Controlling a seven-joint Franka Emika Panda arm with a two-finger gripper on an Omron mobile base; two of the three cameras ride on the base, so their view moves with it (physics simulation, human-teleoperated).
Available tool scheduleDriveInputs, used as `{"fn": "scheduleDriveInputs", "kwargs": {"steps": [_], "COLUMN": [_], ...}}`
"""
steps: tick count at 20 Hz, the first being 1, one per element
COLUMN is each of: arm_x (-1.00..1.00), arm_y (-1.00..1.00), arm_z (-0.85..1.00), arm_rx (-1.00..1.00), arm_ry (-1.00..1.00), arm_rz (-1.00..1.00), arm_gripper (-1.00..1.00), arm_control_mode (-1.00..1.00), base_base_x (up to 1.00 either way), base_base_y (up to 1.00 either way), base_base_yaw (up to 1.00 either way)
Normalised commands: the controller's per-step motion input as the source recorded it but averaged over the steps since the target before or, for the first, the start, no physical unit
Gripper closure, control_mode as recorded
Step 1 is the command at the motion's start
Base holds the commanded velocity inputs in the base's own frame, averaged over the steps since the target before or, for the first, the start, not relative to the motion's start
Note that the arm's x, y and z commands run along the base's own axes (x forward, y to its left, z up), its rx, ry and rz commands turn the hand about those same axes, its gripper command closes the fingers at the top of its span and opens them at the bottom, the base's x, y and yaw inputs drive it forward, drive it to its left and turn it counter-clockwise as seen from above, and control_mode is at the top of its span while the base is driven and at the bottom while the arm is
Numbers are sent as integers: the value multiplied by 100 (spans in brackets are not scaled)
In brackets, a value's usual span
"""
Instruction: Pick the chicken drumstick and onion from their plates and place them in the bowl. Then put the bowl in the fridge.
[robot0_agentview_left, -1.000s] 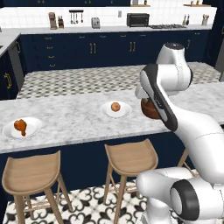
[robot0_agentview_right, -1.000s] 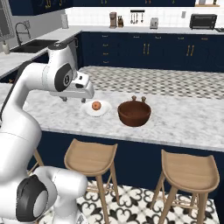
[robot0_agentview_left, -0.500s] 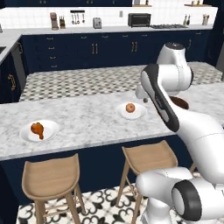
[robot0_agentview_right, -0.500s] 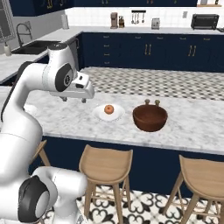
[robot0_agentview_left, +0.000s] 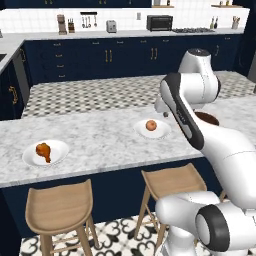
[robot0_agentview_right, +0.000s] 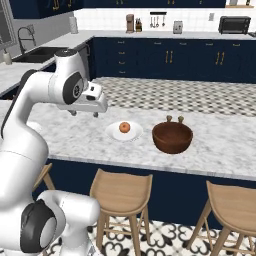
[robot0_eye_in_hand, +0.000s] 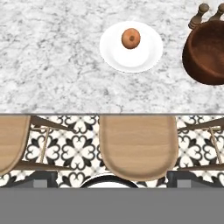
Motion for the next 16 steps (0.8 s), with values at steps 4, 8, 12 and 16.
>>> {"fn": "scheduleDriveInputs", "kwargs": {"steps": [4, 8, 12, 16], "arm_x": [56, 99, 100, 100], "arm_y": [0, 0, 0, -33], "arm_z": [0, 0, -67, -78], "arm_rx": [0, 0, -8, -2], "arm_ry": [2, 13, 19, 39], "arm_rz": [0, 0, -5, -1], "arm_gripper": [-100, -100, -100, -100], "arm_control_mode": [-100, -100, -100, -100], "base_base_x": [15, 0, 0, 0], "base_base_y": [1, 0, 0, 0], "base_base_yaw": [0, 0, 0, 0]}}
